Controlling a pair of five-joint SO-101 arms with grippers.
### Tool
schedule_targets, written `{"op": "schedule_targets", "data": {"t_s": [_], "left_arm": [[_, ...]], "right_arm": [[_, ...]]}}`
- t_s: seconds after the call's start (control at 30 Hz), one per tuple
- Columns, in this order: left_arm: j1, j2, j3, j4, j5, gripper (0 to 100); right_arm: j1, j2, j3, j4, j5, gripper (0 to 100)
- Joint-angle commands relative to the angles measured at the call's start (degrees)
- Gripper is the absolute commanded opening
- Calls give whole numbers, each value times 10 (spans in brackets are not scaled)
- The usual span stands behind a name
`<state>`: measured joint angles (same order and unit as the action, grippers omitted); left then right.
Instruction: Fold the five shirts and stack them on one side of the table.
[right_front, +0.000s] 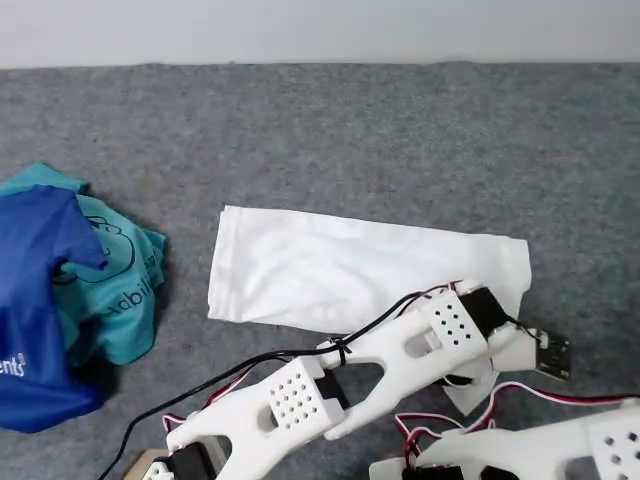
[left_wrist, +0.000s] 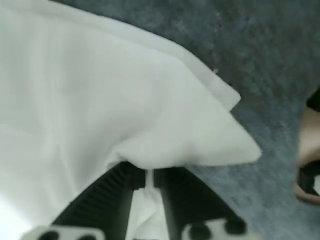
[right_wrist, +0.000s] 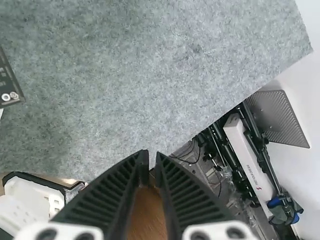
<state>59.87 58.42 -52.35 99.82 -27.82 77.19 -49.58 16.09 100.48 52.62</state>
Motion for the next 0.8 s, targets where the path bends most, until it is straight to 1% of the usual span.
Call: {"op": "schedule_targets", "data": {"t_s": [0.0, 0.37, 0.57, 0.77], "left_arm": [[-12, -48, -44, 7, -2, 15], [-101, -62, -122, 4, -5, 15], [-142, -62, -120, -37, -4, 17], [-161, -61, -119, -79, -3, 19]], "right_arm": [[-5, -6, -25, 18, 2, 39], [-5, -6, -25, 18, 3, 39], [-5, -4, -23, 18, 5, 39], [-5, -1, -22, 18, 6, 39]]}}
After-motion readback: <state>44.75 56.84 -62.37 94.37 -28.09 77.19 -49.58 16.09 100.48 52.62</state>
